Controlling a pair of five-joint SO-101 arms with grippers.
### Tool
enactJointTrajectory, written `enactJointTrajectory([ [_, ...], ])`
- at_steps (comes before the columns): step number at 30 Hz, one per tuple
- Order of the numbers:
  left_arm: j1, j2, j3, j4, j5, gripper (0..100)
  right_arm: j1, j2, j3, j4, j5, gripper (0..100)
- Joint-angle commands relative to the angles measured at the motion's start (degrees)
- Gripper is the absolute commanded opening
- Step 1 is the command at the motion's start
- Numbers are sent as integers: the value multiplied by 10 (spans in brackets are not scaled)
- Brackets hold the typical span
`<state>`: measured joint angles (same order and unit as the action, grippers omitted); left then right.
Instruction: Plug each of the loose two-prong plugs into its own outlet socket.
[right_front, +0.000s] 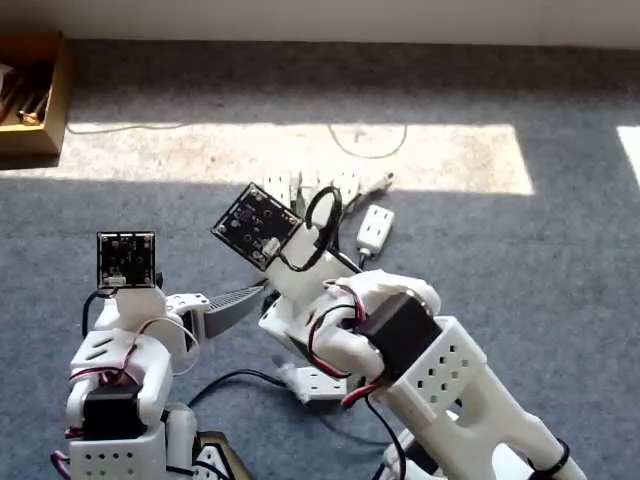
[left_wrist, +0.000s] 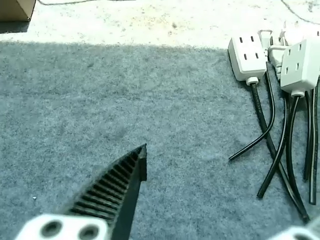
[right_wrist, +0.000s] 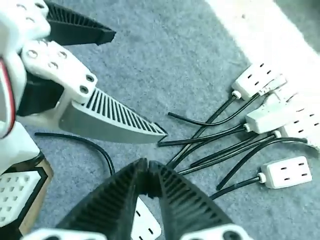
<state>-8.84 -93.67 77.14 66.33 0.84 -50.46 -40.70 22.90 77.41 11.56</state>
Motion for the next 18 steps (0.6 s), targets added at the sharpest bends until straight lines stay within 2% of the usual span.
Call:
enactJointTrajectory([
  [1,2,-2,-3,-5,-4,527,0,-1,-4,10,11,6],
  [5,-44,0,-3,-22,-4,527,23,-1,94,16,67,6],
  [9,-102,0,9,-68,5,527,29,-7,267,-91,92,6],
  [12,-115,0,29,-93,19,527,-14,-7,341,-134,65,6],
  [16,-115,0,36,-104,19,527,-97,-7,385,-135,28,6],
  [18,-115,0,38,-104,18,527,-107,-7,387,-135,31,6],
])
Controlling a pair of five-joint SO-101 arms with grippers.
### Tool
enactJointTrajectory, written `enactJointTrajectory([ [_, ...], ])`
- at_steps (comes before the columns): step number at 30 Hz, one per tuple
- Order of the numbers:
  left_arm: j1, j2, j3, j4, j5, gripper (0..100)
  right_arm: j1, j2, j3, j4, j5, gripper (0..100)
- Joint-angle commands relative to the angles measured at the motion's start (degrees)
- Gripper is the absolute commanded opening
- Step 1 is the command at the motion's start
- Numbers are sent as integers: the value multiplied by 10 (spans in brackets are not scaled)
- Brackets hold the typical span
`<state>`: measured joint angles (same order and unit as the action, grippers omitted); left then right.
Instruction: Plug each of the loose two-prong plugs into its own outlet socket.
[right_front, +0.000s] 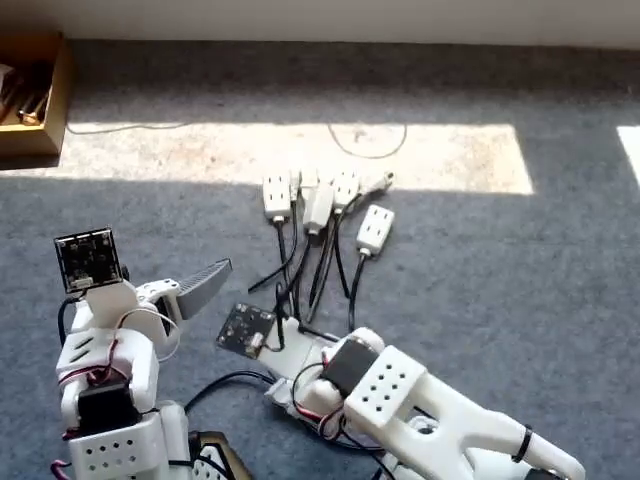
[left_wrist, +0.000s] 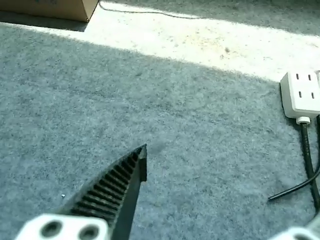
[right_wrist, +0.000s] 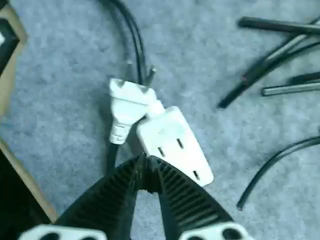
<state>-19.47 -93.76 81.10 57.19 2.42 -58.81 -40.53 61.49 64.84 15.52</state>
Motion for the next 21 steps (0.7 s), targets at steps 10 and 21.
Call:
enactJointTrajectory([
  [10,-7,2,2,-18,2,527,-51,-167,-87,108,-13,6],
  [21,-7,2,2,-18,2,527,-60,-165,143,-83,-13,268],
])
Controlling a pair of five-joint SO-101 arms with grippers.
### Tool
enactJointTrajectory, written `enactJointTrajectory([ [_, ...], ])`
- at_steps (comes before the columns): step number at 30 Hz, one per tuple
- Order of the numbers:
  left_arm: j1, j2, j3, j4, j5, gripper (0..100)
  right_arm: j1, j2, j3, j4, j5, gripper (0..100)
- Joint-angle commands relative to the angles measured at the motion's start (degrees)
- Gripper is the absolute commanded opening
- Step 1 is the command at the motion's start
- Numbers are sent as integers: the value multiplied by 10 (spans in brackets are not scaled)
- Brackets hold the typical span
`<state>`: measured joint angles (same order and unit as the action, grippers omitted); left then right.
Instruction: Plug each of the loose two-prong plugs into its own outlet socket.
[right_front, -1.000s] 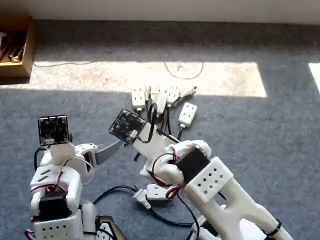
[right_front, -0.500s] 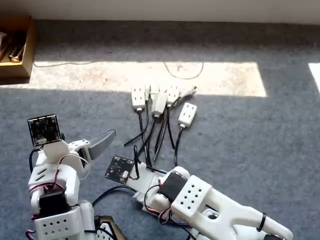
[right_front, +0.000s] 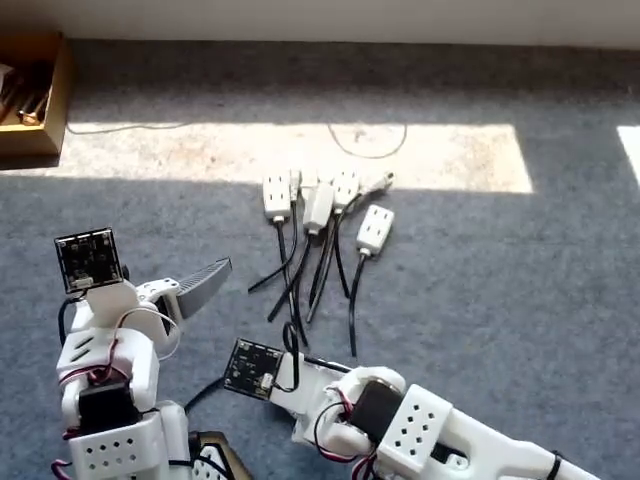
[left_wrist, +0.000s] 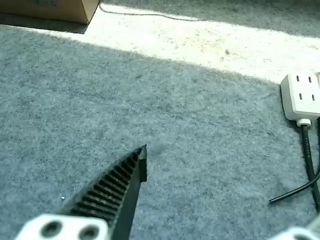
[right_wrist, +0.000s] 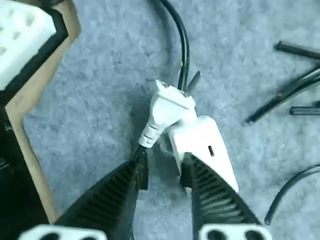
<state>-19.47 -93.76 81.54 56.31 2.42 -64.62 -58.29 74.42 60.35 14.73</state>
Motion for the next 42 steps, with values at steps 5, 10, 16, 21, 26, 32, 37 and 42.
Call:
enactJointTrajectory([
  [5,-7,2,-2,-9,2,527,-1,13,27,-89,-72,272],
  [10,-7,2,-2,-10,2,527,-3,15,51,-135,-191,257],
  [16,-7,2,-2,-9,2,527,-5,15,94,-157,-264,257],
  [21,-7,2,-2,-9,2,527,-7,11,94,-133,-268,257],
  [26,-7,2,-2,-11,2,527,-73,12,45,-80,-297,257],
  [32,-7,2,-2,-11,2,527,-102,15,44,-83,-338,258],
  [37,-7,2,-2,-11,2,527,-100,12,40,-83,-338,258],
  [42,-7,2,-1,-9,2,527,-15,15,47,-131,-335,258],
])
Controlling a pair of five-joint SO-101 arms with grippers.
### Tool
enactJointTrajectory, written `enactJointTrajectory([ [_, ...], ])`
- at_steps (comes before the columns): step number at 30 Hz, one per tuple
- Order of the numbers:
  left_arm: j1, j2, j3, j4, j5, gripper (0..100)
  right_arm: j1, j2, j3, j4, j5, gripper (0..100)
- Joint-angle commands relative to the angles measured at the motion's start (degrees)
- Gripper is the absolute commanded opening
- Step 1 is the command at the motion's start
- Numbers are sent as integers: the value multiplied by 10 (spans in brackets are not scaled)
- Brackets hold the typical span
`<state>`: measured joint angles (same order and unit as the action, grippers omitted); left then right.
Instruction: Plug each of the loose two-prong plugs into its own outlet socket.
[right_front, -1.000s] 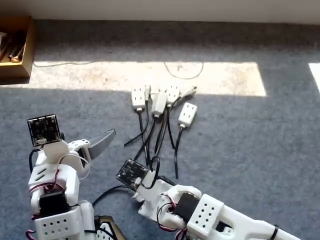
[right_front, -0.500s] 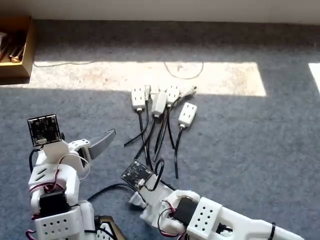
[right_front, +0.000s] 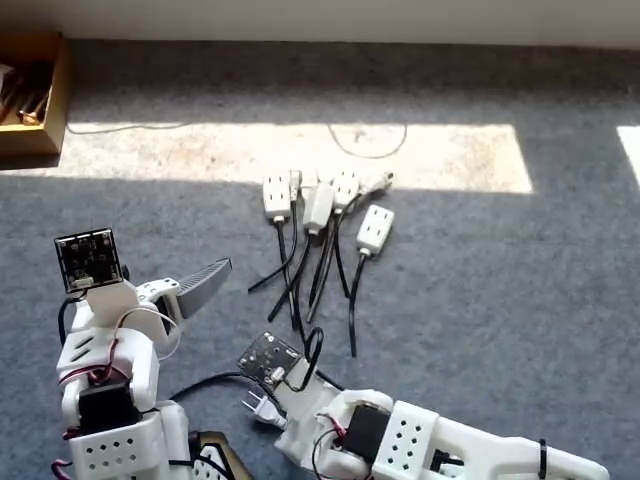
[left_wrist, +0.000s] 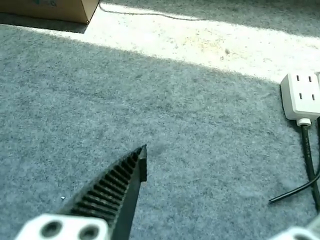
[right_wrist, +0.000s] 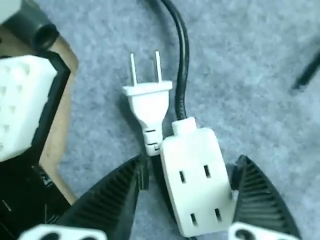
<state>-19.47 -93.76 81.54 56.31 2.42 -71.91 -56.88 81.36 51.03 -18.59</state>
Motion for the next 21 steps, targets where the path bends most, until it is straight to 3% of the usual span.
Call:
enactJointTrajectory([
  [1,-7,2,-1,-9,2,527,94,1,-13,-57,9,258],
  [5,-7,2,-1,-8,2,527,217,-2,1,-73,159,258],
  [7,-7,2,-1,-8,2,527,234,-1,-6,-70,171,258],
  [11,-7,2,-1,-10,2,527,182,-3,-32,-22,113,258],
  [21,-7,2,-1,-10,2,527,28,-3,-154,126,110,258],
])
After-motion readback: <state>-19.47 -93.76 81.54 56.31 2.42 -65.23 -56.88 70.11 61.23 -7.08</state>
